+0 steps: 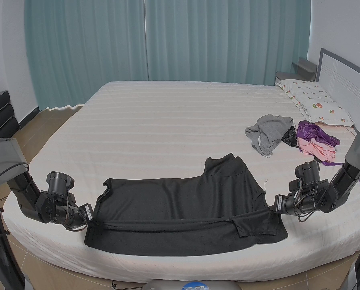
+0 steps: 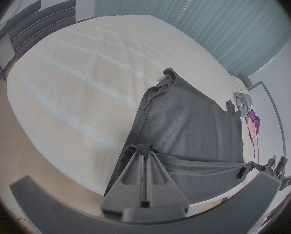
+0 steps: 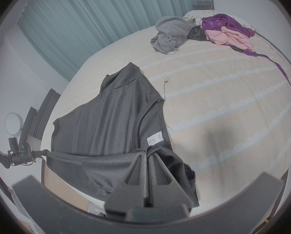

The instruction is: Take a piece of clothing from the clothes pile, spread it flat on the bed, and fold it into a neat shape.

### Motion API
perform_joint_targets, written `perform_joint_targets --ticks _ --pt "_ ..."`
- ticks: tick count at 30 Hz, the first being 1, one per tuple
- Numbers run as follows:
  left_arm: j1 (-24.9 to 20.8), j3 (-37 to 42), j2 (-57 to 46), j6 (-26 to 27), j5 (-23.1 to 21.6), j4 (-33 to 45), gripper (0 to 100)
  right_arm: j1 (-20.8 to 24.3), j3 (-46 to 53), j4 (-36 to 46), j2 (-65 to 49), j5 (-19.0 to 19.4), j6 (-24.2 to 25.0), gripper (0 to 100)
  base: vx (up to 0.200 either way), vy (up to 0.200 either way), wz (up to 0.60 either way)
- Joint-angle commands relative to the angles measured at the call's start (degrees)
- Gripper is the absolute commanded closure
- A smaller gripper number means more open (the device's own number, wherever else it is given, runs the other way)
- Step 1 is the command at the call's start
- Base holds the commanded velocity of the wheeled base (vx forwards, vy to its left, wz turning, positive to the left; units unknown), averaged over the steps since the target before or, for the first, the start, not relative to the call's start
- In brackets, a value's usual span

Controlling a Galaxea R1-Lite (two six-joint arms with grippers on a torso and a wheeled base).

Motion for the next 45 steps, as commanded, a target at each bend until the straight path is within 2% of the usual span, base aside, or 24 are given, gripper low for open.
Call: perform_joint_targets --ticks 1,2,3,11,12,16,23,28,29,31,36,41,42,45 --pt "0.01 -2.05 3.67 -0.20 0.01 -0.10 100 0.12 -2.00 0.08 3.19 0.02 -0.01 100 0.000 0.000 0.00" --pt "-0.08 -2.75 4.20 -0.90 0.01 -0.10 100 0.12 -2.35 0.16 3.63 0.02 -0.01 100 0.000 0.000 0.00" --pt "-0.08 -3.19 4.55 -1.34 0.01 -0.01 0 0.21 -2.53 0.08 3.98 0.02 -0.01 100 0.000 0.000 0.00" --pt "-0.78 -4.77 5.17 -2.93 0.10 0.08 0 0.30 -3.58 -0.36 4.25 0.28 0.69 100 0.000 0.000 0.00" --pt "-0.87 -4.77 5.17 -3.10 0.10 0.08 0 0.30 -3.58 -0.45 4.16 0.55 0.69 0 0.000 0.000 0.00" --pt "-0.87 -4.95 4.82 -4.68 0.10 -0.01 0 0.30 -2.88 -0.54 2.84 2.48 1.92 0 0.000 0.000 0.00" --pt "-0.61 -3.54 1.65 -6.27 -0.43 0.17 0 0.12 -1.03 -0.54 -3.49 3.80 9.39 0 0.000 0.000 0.00" --pt "-0.34 -2.14 -2.13 -10.22 -2.19 -0.01 0 2.76 6.88 -1.33 -9.73 4.24 11.77 0 0.000 0.000 0.00" --pt "-0.25 -0.64 -3.71 -10.92 -4.47 -0.36 0 3.81 11.10 -4.32 -12.10 4.41 13.97 0 0.000 0.000 0.00" --pt "0.10 0.50 -5.20 -11.19 -6.14 -0.45 0 4.78 15.14 -8.98 -13.33 4.76 16.51 0 0.000 0.000 0.00" --pt "0.19 3.49 -7.93 -15.06 -6.50 -0.97 0 5.75 23.23 -21.37 -11.04 4.50 20.64 0 0.000 0.000 0.00" --pt "0.19 7.44 -9.07 -16.11 -7.55 -3.61 0 8.03 27.62 -32.09 -7.00 3.36 29.43 0 0.000 0.000 0.00" --pt "0.19 7.44 -9.07 -16.11 -7.55 -3.61 0 8.03 27.62 -32.09 -7.00 3.36 29.43 0 0.000 0.000 0.00" --pt "0.19 9.64 -8.45 -16.29 -8.08 -6.16 0 9.00 28.76 -39.04 -1.64 1.25 30.31 0 -0.067 0.000 0.00"
